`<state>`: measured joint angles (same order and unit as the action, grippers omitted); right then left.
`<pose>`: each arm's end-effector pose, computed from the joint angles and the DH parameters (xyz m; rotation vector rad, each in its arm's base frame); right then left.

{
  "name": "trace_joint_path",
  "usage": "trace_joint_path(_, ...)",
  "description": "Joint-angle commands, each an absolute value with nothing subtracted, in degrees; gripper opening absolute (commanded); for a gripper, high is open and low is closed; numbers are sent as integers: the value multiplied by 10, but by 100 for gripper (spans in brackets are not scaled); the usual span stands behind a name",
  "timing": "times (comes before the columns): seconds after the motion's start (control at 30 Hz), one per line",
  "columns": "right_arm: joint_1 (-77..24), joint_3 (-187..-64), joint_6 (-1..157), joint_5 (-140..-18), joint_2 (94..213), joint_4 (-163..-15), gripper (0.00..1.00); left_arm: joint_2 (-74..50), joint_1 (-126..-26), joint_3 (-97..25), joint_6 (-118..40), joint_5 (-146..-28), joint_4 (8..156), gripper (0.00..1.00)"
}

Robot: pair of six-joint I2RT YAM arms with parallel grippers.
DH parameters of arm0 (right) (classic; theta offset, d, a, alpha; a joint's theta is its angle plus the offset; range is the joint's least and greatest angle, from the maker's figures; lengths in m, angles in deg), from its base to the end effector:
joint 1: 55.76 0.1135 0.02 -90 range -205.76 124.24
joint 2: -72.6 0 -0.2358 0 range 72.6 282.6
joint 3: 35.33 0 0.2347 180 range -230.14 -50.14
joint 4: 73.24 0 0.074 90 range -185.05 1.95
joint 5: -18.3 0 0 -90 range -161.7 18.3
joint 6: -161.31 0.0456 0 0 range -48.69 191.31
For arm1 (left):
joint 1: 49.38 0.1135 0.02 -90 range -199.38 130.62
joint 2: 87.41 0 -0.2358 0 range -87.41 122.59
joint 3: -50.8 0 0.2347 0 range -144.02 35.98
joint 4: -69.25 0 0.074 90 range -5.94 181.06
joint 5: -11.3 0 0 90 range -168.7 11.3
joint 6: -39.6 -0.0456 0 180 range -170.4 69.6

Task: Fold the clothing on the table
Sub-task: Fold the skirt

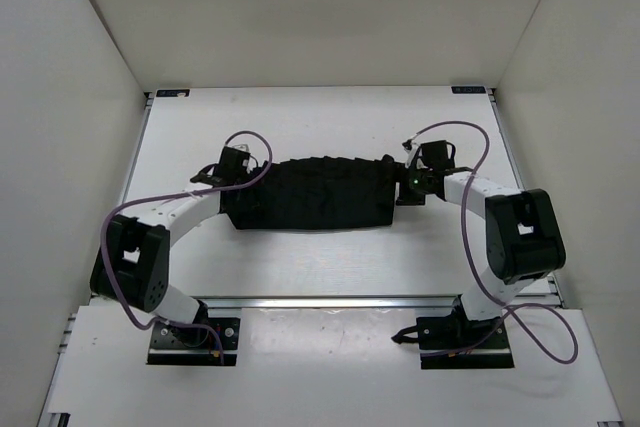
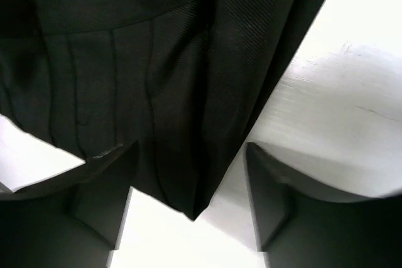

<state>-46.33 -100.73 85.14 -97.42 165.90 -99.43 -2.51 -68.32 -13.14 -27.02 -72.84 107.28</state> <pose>0.3011 0.0701 0.1459 -0.0897 2.5282 0.7290 0.2661 -0.0864 0.1621 -0.1375 2.5943 -0.1361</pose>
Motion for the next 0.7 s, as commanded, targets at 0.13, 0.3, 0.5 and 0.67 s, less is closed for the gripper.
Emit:
trace_joint_path(0.13, -449, -1056, 834, -951, 1714, -991, 50, 23, -683, -155, -282, -680, 1095, 69)
trace_joint_path(0.3, -444, -1080, 830, -940, 1744, -1017, 19, 59, -681, -172, -283, -686, 1108, 36)
trace_joint_path(0.5, -442, -1088, 847, -935, 1746, -1014, 0, 94, -682, -180, -283, -711, 1110, 13)
trace_joint_path(0.67, -460, -1109, 839, -924, 1708, -1032, 0, 122, -696, -190, -287, -747, 1101, 6)
